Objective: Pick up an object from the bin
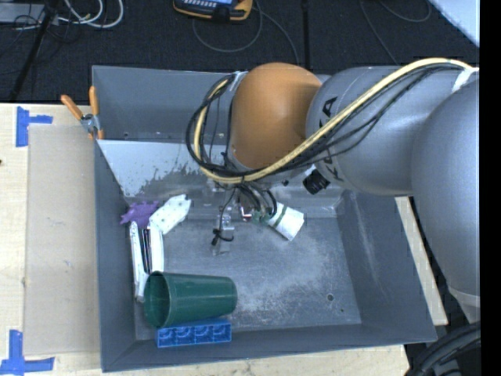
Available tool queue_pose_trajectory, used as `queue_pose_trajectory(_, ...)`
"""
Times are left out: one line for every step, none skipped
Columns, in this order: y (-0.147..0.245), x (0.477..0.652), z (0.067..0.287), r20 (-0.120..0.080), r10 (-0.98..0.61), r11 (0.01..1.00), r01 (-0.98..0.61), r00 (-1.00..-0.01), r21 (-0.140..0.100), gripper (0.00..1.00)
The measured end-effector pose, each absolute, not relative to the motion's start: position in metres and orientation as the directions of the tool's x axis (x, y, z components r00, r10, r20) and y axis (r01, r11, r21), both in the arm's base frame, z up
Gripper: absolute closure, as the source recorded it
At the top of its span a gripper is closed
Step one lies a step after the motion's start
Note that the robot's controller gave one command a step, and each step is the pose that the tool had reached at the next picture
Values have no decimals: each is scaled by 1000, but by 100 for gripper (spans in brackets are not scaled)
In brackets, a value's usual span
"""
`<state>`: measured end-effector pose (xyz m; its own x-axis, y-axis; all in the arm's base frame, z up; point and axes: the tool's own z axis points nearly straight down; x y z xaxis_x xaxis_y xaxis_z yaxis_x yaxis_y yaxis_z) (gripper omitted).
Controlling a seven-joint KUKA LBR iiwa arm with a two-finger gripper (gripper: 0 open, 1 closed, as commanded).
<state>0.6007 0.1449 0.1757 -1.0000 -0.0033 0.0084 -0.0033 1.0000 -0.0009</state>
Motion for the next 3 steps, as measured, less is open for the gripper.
queue_pose_trajectory(144,602,181,1,-1,1000,-1,-1000,0,0)
queue_pose_trajectory(133,575,137,-1,-5,1000,-5,-1000,1,0)
queue_pose_trajectory(117,543,112,1,-112,994,-112,-994,-1,0)
